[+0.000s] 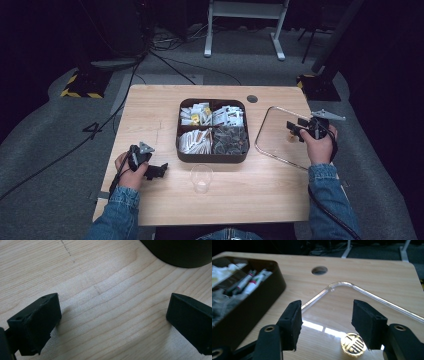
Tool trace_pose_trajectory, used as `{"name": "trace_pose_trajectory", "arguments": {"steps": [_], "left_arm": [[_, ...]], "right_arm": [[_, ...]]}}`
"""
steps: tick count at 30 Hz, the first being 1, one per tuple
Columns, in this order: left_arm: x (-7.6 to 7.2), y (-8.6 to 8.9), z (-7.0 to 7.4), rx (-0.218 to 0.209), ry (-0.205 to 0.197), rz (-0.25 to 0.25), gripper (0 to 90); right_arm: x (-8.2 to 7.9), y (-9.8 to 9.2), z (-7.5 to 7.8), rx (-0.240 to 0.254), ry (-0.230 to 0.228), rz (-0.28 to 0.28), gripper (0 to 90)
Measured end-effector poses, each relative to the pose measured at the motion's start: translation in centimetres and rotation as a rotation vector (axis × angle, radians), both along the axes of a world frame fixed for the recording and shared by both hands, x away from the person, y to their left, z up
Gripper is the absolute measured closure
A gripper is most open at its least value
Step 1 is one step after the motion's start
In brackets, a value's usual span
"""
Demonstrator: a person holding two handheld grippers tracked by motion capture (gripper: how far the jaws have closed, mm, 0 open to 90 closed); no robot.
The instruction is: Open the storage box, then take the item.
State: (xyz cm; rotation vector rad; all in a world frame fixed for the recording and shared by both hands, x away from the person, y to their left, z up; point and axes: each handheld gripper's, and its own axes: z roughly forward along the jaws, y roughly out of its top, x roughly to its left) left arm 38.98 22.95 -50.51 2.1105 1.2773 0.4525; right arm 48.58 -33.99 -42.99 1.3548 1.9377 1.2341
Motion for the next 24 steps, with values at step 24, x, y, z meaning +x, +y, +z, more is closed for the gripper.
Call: {"name": "trace_pose_trajectory", "arguments": {"steps": [24], "left_arm": [[-0.6,-0.1,0.0,0.003,0.000,0.042,0.2]], "right_arm": [[-0.3,9.5,3.7,0.026,0.011,0.291,43.5]]}}
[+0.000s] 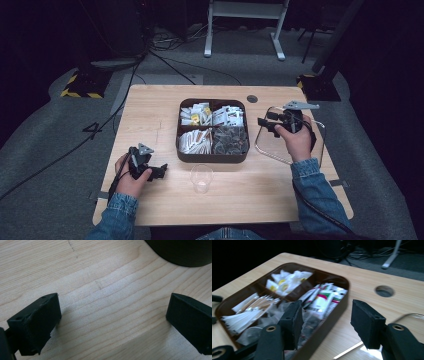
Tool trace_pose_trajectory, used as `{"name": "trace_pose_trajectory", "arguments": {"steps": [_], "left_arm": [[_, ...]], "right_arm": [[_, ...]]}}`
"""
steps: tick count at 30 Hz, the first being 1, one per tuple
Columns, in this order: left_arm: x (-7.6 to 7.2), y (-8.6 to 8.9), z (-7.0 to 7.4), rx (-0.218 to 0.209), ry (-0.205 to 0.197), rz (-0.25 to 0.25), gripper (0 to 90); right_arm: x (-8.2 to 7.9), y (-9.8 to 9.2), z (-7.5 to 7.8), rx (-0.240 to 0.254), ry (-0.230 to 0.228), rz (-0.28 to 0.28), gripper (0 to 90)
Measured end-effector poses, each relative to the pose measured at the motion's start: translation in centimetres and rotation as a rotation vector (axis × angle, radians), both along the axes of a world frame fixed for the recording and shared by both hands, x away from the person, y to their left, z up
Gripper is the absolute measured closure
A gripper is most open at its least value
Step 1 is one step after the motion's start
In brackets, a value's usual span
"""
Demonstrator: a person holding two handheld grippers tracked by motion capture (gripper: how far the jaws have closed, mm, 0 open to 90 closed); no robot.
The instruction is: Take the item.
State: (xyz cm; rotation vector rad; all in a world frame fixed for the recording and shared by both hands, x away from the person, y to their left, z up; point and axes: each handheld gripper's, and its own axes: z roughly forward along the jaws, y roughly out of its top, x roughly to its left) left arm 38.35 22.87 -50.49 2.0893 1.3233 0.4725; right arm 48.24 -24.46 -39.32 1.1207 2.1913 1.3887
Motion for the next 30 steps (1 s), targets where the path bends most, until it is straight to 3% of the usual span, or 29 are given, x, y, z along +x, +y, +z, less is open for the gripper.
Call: {"name": "trace_pose_trajectory", "arguments": {"steps": [3,7,16,30], "left_arm": [[-0.1,0.0,0.0,0.003,-0.003,-0.003,0.2],[-0.2,0.0,0.0,-0.002,0.002,-0.005,0.2],[-0.2,0.0,0.0,-0.002,0.001,-0.005,0.2],[-0.2,0.0,0.0,-0.001,0.000,-0.006,0.3]], "right_arm": [[-0.3,2.0,-0.2,-0.013,0.001,0.068,44.8],[-0.5,3.5,-0.5,-0.027,0.008,0.114,44.6],[-0.3,7.0,-2.5,-0.052,0.077,0.217,46.3],[0.3,9.2,-5.9,-0.138,0.130,0.238,55.1]]}}
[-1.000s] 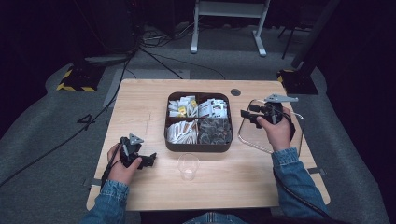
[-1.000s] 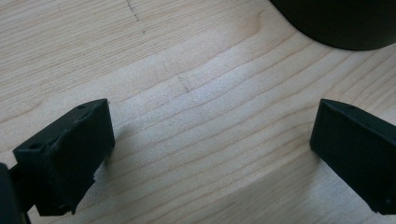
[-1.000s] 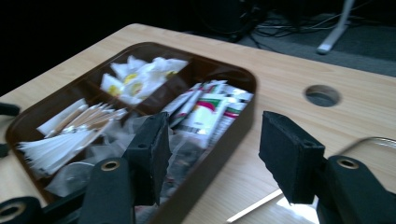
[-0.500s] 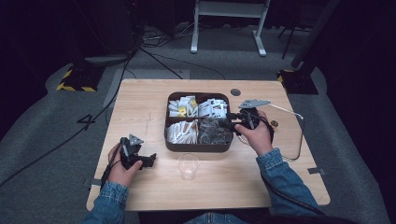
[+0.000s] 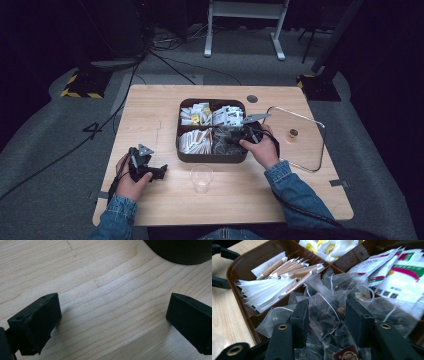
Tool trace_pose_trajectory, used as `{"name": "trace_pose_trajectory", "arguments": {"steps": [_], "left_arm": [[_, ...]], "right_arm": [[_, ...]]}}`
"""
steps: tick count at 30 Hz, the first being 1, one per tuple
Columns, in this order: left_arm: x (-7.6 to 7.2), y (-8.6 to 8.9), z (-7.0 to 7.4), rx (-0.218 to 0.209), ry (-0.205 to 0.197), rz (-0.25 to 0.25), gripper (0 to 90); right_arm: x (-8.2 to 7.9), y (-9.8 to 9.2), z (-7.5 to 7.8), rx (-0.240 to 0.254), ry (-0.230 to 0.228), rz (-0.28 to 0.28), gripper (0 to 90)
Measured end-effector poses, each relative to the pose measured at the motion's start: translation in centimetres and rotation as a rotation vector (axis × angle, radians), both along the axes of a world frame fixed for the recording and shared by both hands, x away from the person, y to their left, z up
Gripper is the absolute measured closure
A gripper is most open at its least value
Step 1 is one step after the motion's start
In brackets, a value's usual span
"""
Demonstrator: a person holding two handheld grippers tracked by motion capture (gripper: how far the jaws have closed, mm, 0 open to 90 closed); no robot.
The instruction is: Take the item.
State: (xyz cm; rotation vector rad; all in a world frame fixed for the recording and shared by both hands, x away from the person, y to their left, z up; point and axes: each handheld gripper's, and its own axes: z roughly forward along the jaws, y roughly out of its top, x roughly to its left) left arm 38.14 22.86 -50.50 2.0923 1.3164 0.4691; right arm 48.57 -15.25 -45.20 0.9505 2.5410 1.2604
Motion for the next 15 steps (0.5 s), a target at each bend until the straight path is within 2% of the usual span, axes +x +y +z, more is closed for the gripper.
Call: {"name": "trace_pose_trajectory", "arguments": {"steps": [7,9,11,15], "left_arm": [[0.01,0.01,0.00,0.000,0.000,-0.004,0.2],[0.01,0.00,0.00,0.000,0.000,-0.001,0.2],[0.01,-0.01,0.00,0.000,0.000,-0.001,0.2],[0.01,-0.01,-0.01,-0.001,0.000,-0.002,0.2]], "right_arm": [[0.31,0.40,-0.58,-0.033,0.000,-0.009,49.5],[0.26,0.55,-0.75,-0.065,0.011,-0.005,47.6],[0.13,0.67,-0.82,-0.086,-0.004,-0.004,48.0],[0.02,0.55,-0.65,-0.106,-0.025,0.026,63.2]]}}
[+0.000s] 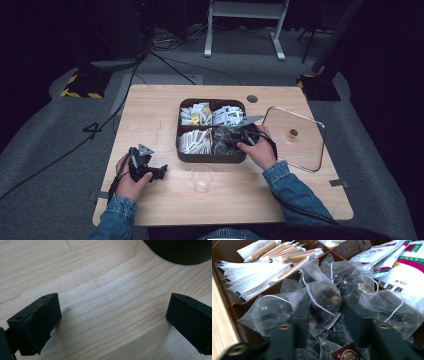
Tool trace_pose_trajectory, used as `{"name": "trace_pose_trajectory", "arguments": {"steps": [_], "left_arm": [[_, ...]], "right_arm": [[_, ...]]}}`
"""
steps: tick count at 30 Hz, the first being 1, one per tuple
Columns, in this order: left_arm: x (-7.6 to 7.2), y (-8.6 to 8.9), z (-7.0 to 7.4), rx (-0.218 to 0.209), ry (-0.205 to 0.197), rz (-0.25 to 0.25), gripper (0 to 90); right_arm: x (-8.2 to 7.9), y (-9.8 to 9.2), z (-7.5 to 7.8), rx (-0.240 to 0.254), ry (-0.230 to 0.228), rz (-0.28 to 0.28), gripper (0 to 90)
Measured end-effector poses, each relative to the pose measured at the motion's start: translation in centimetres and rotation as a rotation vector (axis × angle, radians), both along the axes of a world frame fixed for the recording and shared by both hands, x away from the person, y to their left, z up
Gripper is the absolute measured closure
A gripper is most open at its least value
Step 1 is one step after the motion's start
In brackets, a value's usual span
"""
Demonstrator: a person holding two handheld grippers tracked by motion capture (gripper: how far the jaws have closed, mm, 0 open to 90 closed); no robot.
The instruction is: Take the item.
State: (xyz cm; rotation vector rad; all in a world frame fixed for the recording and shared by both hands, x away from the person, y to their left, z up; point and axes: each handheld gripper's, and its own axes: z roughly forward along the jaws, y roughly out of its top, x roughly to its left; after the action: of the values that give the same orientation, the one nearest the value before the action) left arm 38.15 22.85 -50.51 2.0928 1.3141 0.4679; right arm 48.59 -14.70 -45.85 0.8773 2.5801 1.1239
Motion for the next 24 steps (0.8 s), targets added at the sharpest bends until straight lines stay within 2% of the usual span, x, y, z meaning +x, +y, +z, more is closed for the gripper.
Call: {"name": "trace_pose_trajectory", "arguments": {"steps": [2,7,9,17,24], "left_arm": [[0.0,0.0,0.0,0.000,0.000,0.000,0.2],[0.0,0.0,0.0,0.000,0.000,0.000,0.2],[0.0,0.0,0.0,0.000,0.000,0.000,0.2],[0.0,0.0,0.0,0.000,0.000,0.000,0.2],[0.0,0.0,0.0,0.000,0.000,0.000,0.2]], "right_arm": [[0.0,-0.1,0.0,-0.004,-0.006,0.014,68.0],[-0.1,-0.1,0.1,-0.012,-0.022,0.028,72.3],[-0.2,-0.2,0.3,0.011,-0.032,0.037,81.4],[-0.4,-0.6,1.1,0.038,-0.046,0.031,82.5],[-0.8,-1.2,2.6,0.105,-0.073,0.030,82.6]]}}
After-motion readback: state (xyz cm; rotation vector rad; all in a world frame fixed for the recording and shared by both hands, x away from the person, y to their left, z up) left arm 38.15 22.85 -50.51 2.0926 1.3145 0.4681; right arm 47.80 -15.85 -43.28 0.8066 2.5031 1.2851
